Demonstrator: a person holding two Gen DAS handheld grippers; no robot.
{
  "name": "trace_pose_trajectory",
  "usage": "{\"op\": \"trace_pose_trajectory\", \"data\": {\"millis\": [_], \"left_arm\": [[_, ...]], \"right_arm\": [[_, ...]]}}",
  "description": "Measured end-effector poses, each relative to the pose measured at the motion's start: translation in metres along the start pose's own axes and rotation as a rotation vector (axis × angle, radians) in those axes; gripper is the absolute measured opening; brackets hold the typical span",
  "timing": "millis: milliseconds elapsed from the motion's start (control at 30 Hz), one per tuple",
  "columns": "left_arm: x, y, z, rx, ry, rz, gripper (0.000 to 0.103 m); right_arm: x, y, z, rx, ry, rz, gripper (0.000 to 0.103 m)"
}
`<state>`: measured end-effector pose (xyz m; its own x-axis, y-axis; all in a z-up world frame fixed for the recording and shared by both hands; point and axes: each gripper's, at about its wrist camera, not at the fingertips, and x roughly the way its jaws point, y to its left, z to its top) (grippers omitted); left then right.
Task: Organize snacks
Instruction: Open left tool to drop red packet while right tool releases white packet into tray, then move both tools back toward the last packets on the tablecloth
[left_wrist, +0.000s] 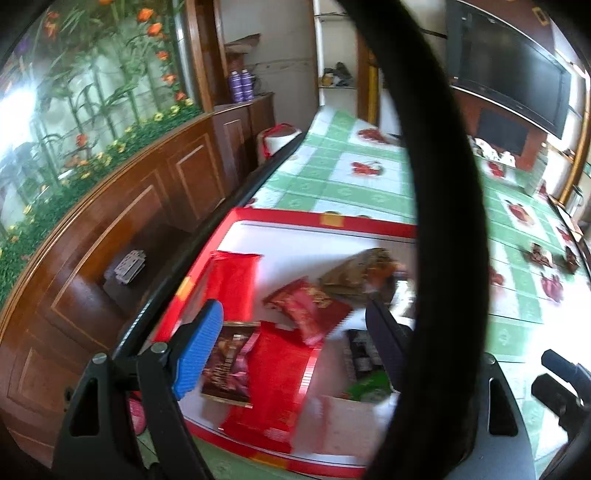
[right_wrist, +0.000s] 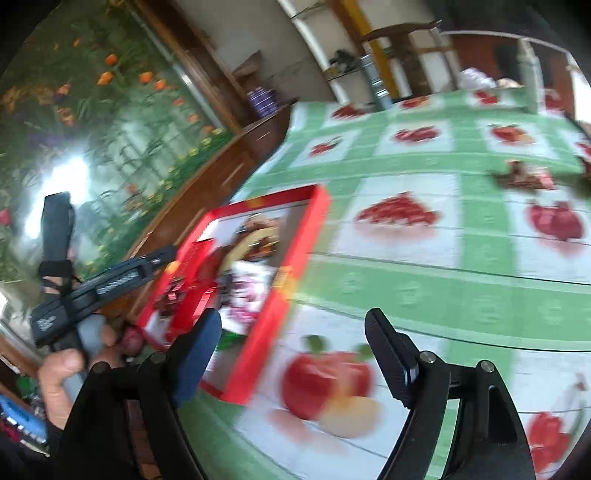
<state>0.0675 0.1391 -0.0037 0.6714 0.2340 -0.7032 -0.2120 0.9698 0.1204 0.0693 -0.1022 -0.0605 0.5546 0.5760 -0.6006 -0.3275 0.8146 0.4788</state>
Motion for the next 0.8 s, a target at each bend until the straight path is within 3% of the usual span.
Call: {"op": "trace_pose_trajectory", "data": {"millis": [400,800], "left_arm": [[-0.021,-0.094,-0.007,0.153,0.013,-0.146,0.084],[-0.026,-0.187,-0.007,0.277,0.037,-0.262,0.085]], "right_arm": [[-0.073,-0.110,-0.016,0.189,-0.117,-0.245,0.080],[-0.108,-0.166,-0.012,0.282,-0.193,-0.306,0.080]]}}
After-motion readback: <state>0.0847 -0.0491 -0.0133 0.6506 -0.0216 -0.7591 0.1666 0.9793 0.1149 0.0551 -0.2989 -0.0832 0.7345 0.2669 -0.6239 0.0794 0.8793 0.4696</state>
